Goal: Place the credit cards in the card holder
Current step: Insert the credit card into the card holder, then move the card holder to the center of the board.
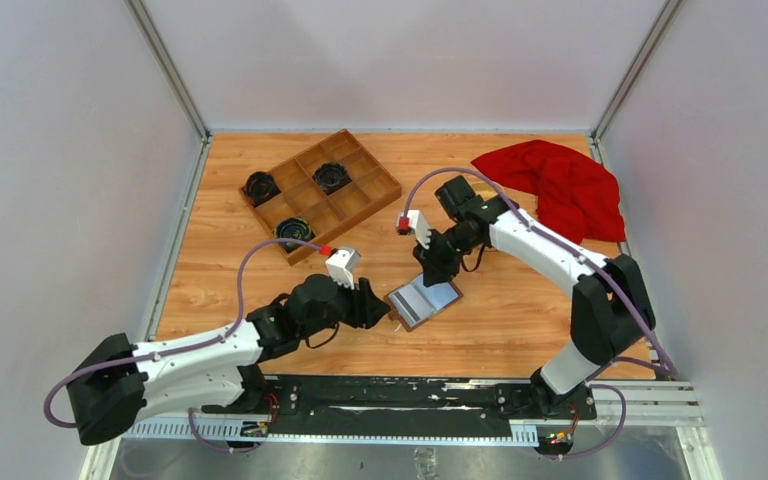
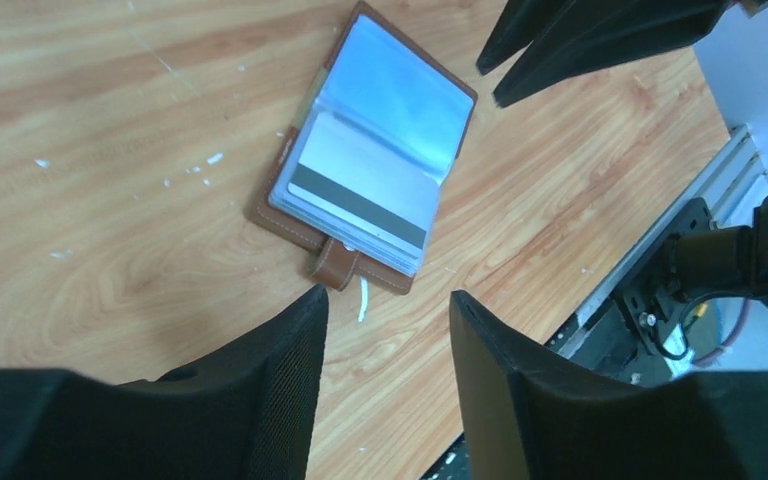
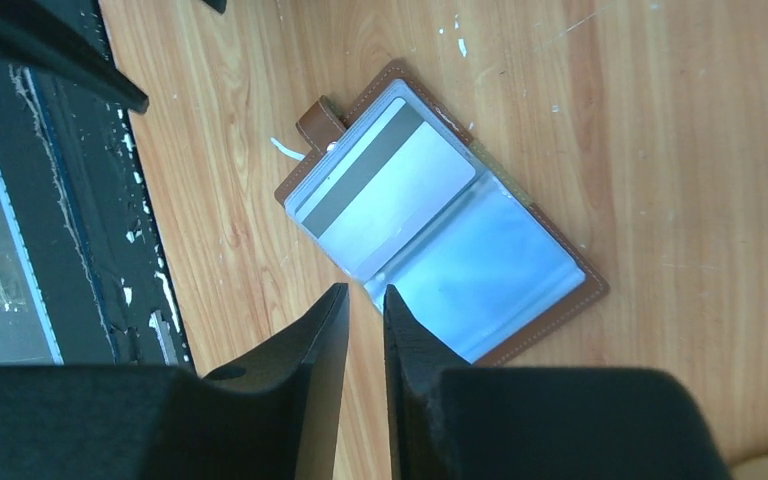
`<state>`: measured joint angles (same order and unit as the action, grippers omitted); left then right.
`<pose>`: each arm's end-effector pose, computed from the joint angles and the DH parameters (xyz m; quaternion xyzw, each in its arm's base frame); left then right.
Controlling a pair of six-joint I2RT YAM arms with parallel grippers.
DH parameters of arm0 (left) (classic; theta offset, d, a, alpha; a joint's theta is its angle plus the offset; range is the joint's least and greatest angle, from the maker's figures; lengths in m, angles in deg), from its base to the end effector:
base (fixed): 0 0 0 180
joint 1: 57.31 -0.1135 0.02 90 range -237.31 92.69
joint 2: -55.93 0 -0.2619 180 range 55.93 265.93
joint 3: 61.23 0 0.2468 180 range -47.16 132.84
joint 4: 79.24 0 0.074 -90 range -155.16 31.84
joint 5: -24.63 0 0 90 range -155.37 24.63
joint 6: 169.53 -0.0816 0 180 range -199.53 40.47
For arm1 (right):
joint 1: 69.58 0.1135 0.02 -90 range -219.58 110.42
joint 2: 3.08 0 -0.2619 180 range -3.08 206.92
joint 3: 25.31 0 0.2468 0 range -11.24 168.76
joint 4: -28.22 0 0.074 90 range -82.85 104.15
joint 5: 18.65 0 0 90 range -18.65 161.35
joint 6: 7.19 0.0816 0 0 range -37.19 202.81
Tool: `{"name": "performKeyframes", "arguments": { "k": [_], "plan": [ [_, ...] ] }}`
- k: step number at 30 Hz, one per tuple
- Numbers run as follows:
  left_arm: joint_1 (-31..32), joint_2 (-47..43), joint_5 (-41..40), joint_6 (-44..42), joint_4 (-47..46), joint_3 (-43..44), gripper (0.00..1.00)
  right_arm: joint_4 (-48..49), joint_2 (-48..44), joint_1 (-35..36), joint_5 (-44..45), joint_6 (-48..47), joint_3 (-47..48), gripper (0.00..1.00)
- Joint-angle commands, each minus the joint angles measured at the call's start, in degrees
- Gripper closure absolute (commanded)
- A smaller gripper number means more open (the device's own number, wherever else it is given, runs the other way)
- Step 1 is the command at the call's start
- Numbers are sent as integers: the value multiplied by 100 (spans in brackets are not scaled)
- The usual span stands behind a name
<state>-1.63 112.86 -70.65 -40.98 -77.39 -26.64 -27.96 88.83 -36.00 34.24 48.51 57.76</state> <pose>0.1455 -0.1998 0.1755 0.1002 0.8331 -0.3713 0.3976 0.2488 0.2243 0.2113 -0.5739 0.7295 0.3094 0.2070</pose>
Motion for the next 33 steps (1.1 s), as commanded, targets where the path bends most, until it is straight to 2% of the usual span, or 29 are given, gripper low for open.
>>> {"name": "performKeyframes", "arguments": {
  "k": [1,8,12,15,17,18,24,26,29,33],
  "plan": [
    [-15,-528,-253,-431,416,-83,44,-278,-508,-308,-377,-327,0,76],
    [-130,-1661,-439,-760,640,-211,1,-229,-1407,-1009,-889,-356,-55,70],
    [-239,-2055,-384,-760,810,-208,0,-62,-1806,-1185,-694,-280,-79,61],
    [-293,-2165,-145,-917,895,-155,0,153,-2040,-1187,-334,-236,-88,42],
    [-303,-2164,54,-1075,931,-100,0,233,-2032,-1187,-278,-241,-86,19],
    [-303,-2147,157,-1153,942,-74,0,259,-1948,-1187,-367,-248,-91,15],
    [-303,-1625,717,-1677,933,119,1,-66,-1176,-1197,-1549,-434,-42,18],
    [-304,-1375,750,-1802,933,190,1,-15,-1138,-1228,-1368,-478,-187,19],
    [-303,-807,694,-2002,933,337,2,68,-1075,-1307,-1590,-396,-387,20],
    [-296,123,876,-2204,925,723,9,193,-1011,-1411,-1541,-314,-492,20]
  ]
}}
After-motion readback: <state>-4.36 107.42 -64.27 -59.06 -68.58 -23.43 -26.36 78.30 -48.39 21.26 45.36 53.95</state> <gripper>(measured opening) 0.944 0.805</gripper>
